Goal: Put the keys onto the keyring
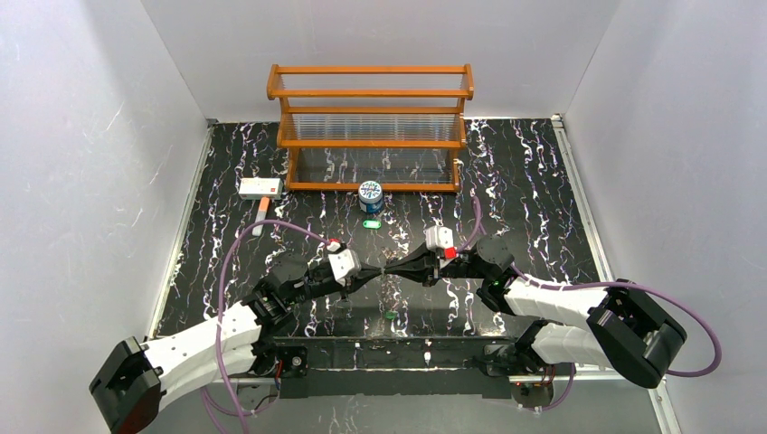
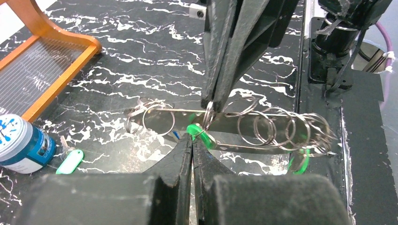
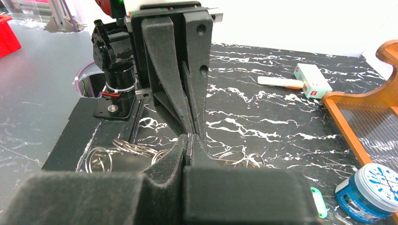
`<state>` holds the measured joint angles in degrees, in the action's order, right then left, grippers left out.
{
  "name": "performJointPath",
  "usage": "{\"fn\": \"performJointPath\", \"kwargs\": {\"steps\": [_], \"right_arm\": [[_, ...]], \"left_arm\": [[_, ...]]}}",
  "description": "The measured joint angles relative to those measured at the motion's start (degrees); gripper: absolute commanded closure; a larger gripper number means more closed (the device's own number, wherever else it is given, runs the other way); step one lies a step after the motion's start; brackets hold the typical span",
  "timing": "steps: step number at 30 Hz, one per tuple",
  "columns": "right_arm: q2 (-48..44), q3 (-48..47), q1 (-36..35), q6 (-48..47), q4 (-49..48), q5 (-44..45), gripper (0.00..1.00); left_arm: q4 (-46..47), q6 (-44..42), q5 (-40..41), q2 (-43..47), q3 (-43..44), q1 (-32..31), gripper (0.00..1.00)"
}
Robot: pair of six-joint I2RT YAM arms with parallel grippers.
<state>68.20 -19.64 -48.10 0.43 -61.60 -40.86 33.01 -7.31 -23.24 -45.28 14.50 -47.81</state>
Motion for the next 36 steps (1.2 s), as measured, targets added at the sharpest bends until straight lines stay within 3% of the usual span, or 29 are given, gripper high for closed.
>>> {"fn": "performJointPath", "kwargs": {"steps": [3,6,17,36], "right_arm": [[0.0,0.0,0.0,0.3,-0.8,-0.1,0.99],[0.0,0.0,0.0,0.7,-1.4,-0.1,0.99],[0.0,0.0,0.0,0.9,-1.6,-0.2,0.99],[-0.4,0.0,0.0,1.0,-1.9,-0.2,0.99]], "left_arm": [[-1.8,0.0,0.9,0.1,0.3,0.0,0.78],[-3.6,0.0,1.7,1.0,0.3,0.0,0.7],[-2.1,0.0,1.0,7.1,-0.5,0.0,0.74],[2.3,1.6,-3.7,6.8,-1.0,0.0,0.7]]}}
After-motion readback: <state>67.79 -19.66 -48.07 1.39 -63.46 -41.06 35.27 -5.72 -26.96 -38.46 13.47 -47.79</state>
